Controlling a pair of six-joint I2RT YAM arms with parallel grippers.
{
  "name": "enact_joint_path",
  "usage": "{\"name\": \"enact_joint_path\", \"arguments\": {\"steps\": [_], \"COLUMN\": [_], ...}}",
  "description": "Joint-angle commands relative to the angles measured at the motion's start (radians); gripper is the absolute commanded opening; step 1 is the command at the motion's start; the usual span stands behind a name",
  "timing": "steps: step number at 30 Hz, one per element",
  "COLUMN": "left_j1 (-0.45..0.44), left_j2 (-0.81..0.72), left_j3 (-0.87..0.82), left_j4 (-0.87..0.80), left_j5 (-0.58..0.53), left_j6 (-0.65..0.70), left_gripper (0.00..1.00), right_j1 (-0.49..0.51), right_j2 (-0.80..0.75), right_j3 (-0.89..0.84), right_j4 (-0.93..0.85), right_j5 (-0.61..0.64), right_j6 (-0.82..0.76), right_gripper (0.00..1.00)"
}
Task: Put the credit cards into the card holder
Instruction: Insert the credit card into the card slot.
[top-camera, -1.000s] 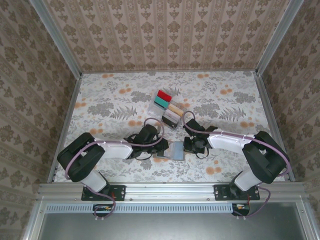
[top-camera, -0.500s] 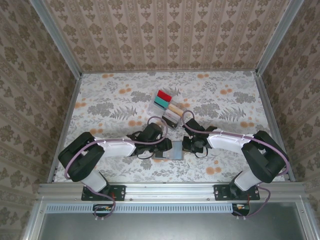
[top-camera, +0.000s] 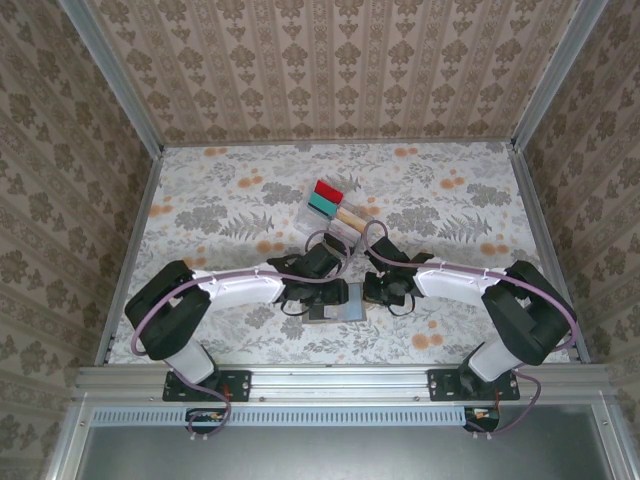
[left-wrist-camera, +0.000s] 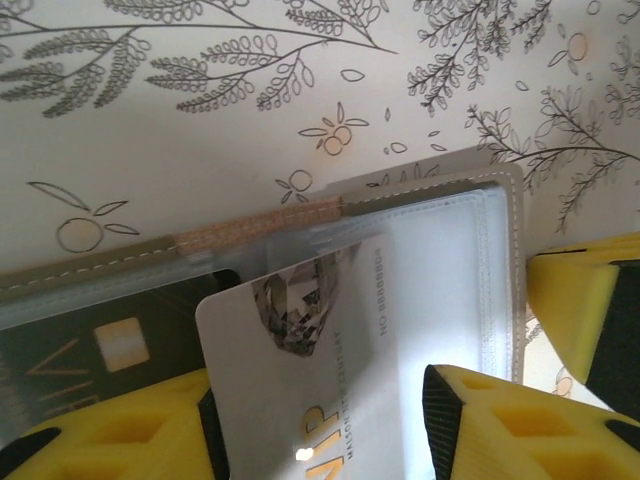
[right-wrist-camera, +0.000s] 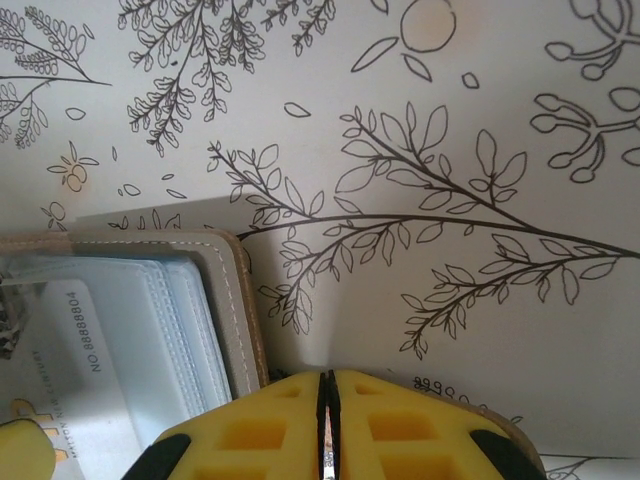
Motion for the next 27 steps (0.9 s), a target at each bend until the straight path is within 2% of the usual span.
{"name": "enact_joint_path", "arguments": {"steps": [1,5,6,8,12,27], "left_j1": [-0.006,-0.01,-0.01,-0.01,-0.01,0.001], "left_j2": [0.009,0.014,0.018,0.02,0.031,0.055], "left_j3": [0.024,0.033,0.039,0.031,0.031,0.051], "left_j4": [-0.094,-0.098,-0.1,-0.066,-0.02,0.072], "left_j5": [-0.043,-0.042,-0.041,-0.016,0.022,0.121], "left_j6": [0.028,0.037,0.043,0.048,0.036,0.024], "left_gripper": [0.54,0.51,0.48,0.43,0.4,0.47], "right_j1": [0.007,0.008,0.008,0.01,0.011,0.018], "right_j2": [0.015,0.02,0.02,0.021,0.024,0.018], "right_j3": [-0.021,-0.019,-0.019,-0.018,-0.015,-0.019], "right_j4": [0.012,0.015,0.014,0.016,0.021,0.015], "right_j5": [-0.013,-0.018,-0.019,-0.02,-0.027,-0.026], "right_j6": [0.023,0.025,0.023,0.023,0.025,0.034], "right_gripper": [0.13,0.13,0.13,0.13,0.13,0.13]}}
